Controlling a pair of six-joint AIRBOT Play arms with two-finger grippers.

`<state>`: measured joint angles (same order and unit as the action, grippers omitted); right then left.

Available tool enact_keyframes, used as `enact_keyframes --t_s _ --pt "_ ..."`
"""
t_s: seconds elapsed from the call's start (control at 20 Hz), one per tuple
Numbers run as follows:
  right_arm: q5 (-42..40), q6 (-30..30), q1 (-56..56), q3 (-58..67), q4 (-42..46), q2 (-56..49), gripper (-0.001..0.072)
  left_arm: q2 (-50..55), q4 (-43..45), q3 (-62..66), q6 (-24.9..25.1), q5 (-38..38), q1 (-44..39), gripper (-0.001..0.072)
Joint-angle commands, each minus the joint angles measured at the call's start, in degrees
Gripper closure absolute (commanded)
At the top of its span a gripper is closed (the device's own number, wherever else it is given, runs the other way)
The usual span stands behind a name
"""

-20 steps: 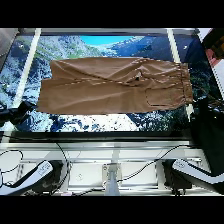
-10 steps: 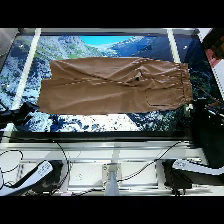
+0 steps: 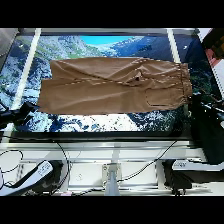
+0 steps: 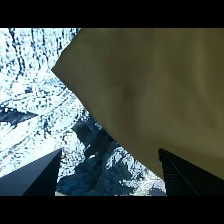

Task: Fold the clothes and pants, and hang the long-sleeved shirts on hangers.

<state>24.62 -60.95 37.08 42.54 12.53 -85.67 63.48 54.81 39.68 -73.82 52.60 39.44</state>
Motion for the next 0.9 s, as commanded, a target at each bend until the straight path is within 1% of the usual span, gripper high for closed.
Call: enact_keyframes --t_s 0.0,0.1,0.2,0.4,0.5,0.6,0.65,0.7,0.75,0.85 --pt "-1.9 0.4 -2.3 1.1 -0.4 -0.7 0.0452 0.3 0.0 -1.0 -4.0 1.8 0.1 0.0020" --pt "-1.9 0.4 -2.5 1.1 -0.3 -0.7 0.0677 0.3 0.0 -2.3 -4.0 3.3 0.1 0.0020" --pt "-1.7 0.4 -2.5 1.1 -0.3 -0.7 0.0674 0.1 0.0 -3.7 -4.0 5.1 0.1 0.0020" --pt "-1.6 0.4 -2.5 1.1 -0.3 -0.7 0.0674 -3.5 1.0 -7.8 -4.0 4.1 0.1 0.0021" --pt "-1.5 0.4 -2.5 1.1 -0.3 -0.7 0.0674 -6.3 1.1 -10.7 -5.5 -3.4 0.1 0.0021" --pt "-1.2 0.4 -2.5 1.1 -0.3 -0.7 0.0674 -7.2 -3.2 -12.6 -5.9 -10.8 0.0 0.0023" --pt "-1.2 0.4 -2.5 1.1 -0.3 -0.7 0.0674 -7.0 -4.9 -13.0 -5.9 -12.6 -0.2 0.0070" --pt "-1.2 0.4 -2.5 1.1 -0.4 -0.6 0.0674 -6.5 -4.9 -13.1 -5.9 -13.2 -0.7 0.0173" --pt "-1.0 0.4 -2.5 1.1 -0.4 -0.6 0.0674 -5.7 -5.0 -13.1 -5.9 -14.3 -1.5 0.0214" --pt "-0.2 0.4 -2.5 1.1 -0.3 -0.6 0.0674 -3.7 -6.3 -13.1 -5.9 -18.3 -3.7 0.0213"
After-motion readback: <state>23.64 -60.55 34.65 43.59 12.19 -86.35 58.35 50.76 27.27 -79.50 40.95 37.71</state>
